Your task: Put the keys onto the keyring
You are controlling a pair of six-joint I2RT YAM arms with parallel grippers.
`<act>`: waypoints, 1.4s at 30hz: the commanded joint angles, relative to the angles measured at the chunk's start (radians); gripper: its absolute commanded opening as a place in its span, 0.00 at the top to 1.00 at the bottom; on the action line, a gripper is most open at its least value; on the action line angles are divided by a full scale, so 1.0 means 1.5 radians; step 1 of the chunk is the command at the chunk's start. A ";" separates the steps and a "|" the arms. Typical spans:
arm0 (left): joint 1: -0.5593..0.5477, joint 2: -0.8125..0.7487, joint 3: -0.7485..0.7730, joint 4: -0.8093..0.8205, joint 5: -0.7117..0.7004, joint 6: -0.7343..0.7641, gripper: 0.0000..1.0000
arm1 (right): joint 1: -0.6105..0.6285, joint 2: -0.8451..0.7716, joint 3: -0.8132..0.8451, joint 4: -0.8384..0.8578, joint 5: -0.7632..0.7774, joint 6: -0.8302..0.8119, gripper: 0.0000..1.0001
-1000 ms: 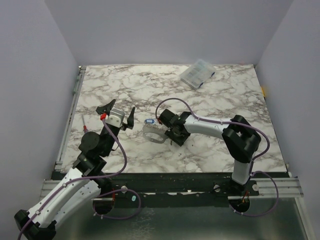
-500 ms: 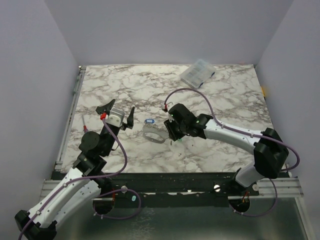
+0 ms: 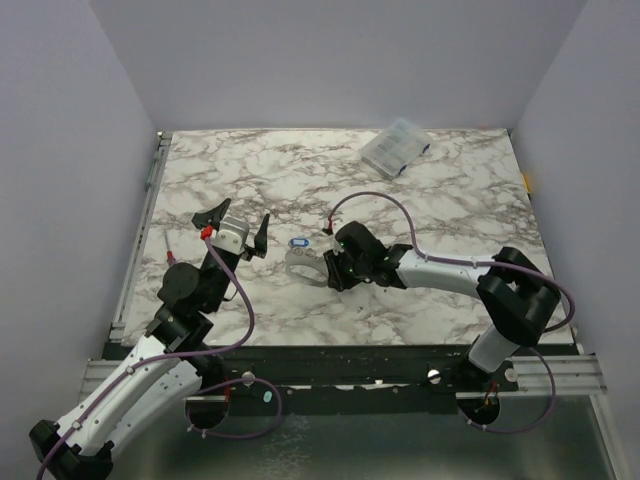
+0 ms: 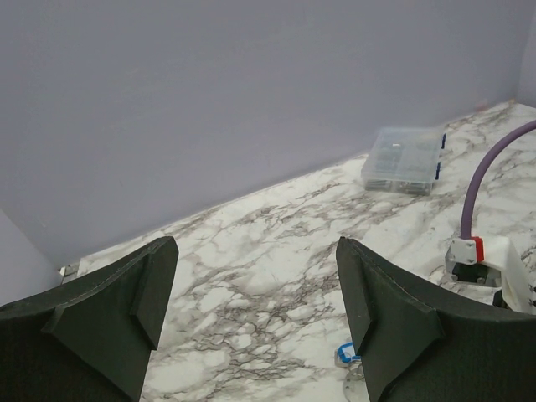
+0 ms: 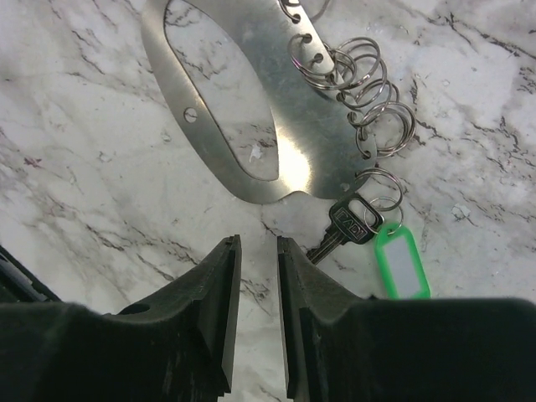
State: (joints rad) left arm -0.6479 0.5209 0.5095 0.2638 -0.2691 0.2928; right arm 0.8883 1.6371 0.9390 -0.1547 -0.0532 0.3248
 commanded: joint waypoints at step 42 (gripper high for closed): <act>0.004 0.010 -0.009 0.007 0.017 -0.003 0.14 | -0.050 -0.260 0.056 -0.056 0.261 -0.086 0.08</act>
State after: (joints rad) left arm -0.6479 0.5358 0.5083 0.2638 -0.2539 0.2932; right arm 0.8173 1.3434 0.9546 -0.2344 0.2787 0.2840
